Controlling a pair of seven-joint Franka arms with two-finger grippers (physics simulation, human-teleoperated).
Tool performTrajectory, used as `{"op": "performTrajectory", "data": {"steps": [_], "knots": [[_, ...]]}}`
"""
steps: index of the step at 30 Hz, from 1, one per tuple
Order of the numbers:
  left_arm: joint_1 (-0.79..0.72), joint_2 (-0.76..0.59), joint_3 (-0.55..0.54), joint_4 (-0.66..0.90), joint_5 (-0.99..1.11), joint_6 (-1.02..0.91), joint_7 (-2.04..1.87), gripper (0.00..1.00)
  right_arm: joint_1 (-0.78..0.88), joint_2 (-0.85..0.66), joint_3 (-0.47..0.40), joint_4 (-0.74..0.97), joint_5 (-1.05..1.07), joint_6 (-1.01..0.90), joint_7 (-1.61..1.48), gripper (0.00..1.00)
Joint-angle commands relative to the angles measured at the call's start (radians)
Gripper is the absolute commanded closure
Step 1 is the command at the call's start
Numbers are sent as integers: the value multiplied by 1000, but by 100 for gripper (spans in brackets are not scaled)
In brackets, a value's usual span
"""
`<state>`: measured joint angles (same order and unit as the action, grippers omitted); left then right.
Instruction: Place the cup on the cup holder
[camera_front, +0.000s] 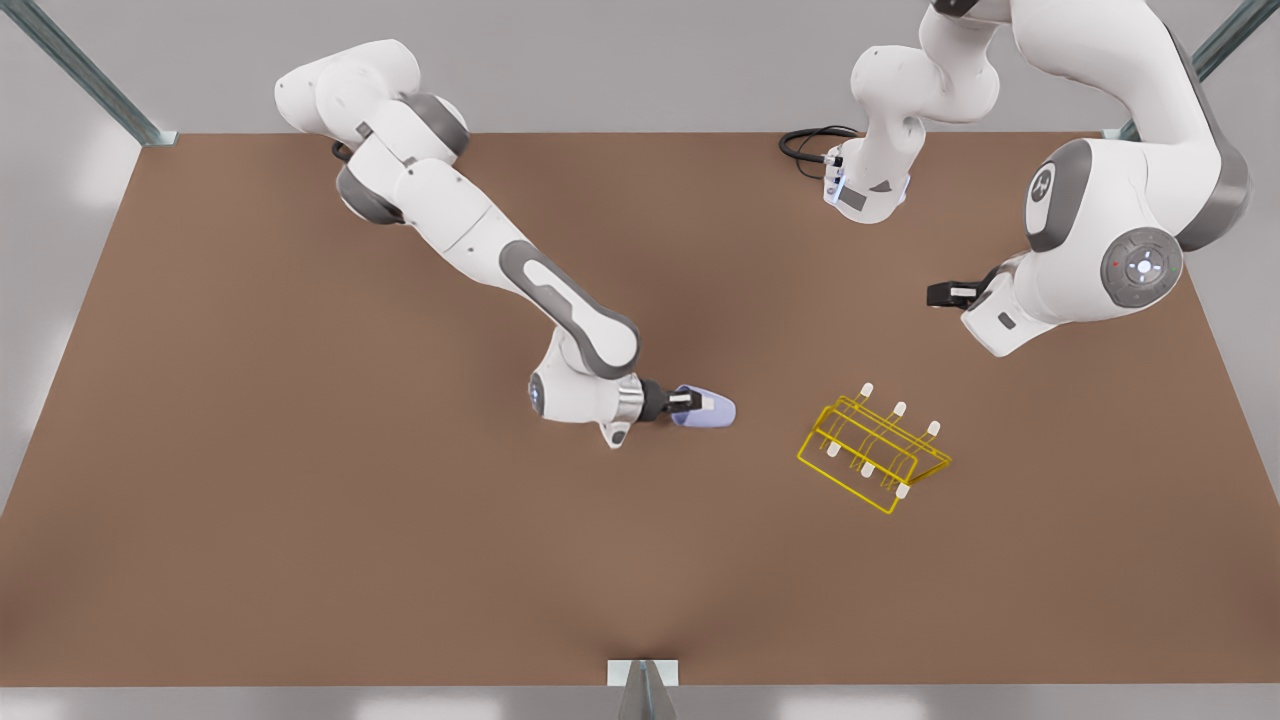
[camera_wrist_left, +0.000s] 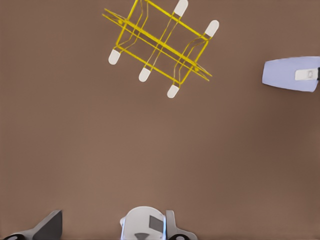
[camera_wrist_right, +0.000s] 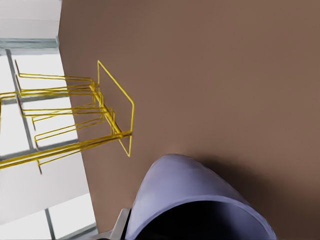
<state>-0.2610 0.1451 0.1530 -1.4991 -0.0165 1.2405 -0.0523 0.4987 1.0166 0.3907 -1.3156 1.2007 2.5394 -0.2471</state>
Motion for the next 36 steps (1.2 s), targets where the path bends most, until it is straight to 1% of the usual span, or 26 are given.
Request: {"op": "performTrajectory", "data": {"steps": [1, 2, 3, 7, 8, 11, 13, 14, 15, 16, 17, 18, 20, 21, 22, 23, 24, 25, 26, 27, 28, 30, 31, 32, 35, 36], "knots": [[0, -1, 0, 0, 0, -1, -46, 0, 12, 8, 13, 4, -6, 116, -50, 79], [0, 1, 0, 0, 0, -3, -46, 0, 11, 7, 10, 4, -6, 116, -49, 8], [0, 1, 0, 0, 0, -3, -46, 0, 9, 0, 7, 3, -10, 116, -49, 0], [-1, 2, 0, 0, 0, -4, -46, 0, -11, -33, -12, -8, -39, 108, -57, 0], [-1, 2, 0, 0, 0, -3, -46, 0, -34, -64, -15, -42, -56, 66, -58, 0], [-1, 2, 0, -4, -2, -1, -46, 0, -71, -167, -96, -152, -133, -48, -66, 0], [-3, 4, -1, -23, -3, 1, -131, 0, -98, -257, -187, -237, -144, -143, -152, 0], [-15, 36, -49, -23, -5, 10, -413, 0, -107, -322, -243, -272, -168, -212, -155, 0], [-82, 93, -75, -15, -10, 76, -798, 0, -130, -375, -294, -274, -262, -293, -150, 0], [-159, 148, -76, -13, -13, 158, -1066, 0, -157, -443, -329, -281, -407, -336, -147, 0], [-225, 235, -76, 20, -16, 206, -1280, 0, -201, -538, -332, -306, -646, -364, -109, 0], [-271, 341, -76, 128, -19, 209, -1503, 0, -259, -622, -334, -301, -863, -430, -93, 0], [-319, 407, -76, 143, -46, 396, -1984, 0, -342, -750, -352, -301, -1020, -519, -93, 0], [-340, 424, -76, 123, -72, 523, -2182, 0, -384, -819, -355, -297, -1095, -645, -87, 0], [-345, 424, -78, 86, -74, 645, -2376, 0, -407, -854, -354, -266, -1175, -810, 3, 0], [-359, 422, -98, 53, -91, 741, -2521, 0, -407, -853, -354, -212, -1216, -907, 84, 0], [-366, 422, -113, 10, -91, 833, -2652, 0, -404, -851, -391, -214, -1216, -975, 147, 0], [-360, 422, -113, -12, -91, 864, -2851, 0, -397, -908, -427, -293, -1214, -943, 149, 0], [-350, 421, -113, -24, -89, 892, -3015, 0, -399, -911, -426, -343, -1240, -907, 149, 0], [-348, 421, -113, -53, -89, 982, -3155, 0, -393, -889, -391, -251, -1313, -910, 198, 0], [-346, 422, -112, -75, -85, 1064, -3226, 0, -394, -883, -391, -221, -1310, -910, 224, 0], [-323, 422, -113, -99, -80, 1105, -3223, 0, -411, -860, -406, -203, -1245, -921, 291, 0], [-320, 419, -113, -127, -80, 1140, -3215, 0, -405, -854, -435, -186, -1248, -959, 393, 1], [-320, 419, -113, -128, -80, 1145, -3215, 0, -397, -857, -428, -178, -1270, -967, 448, 0], [-319, 430, -113, -133, -86, 1145, -3215, 0, -397, -771, -423, -108, -1311, -982, 424, 0], [-316, 427, -113, -136, -88, 1145, -3215, 0, -399, -756, -421, -80, -1265, -978, 411, 0]]}}
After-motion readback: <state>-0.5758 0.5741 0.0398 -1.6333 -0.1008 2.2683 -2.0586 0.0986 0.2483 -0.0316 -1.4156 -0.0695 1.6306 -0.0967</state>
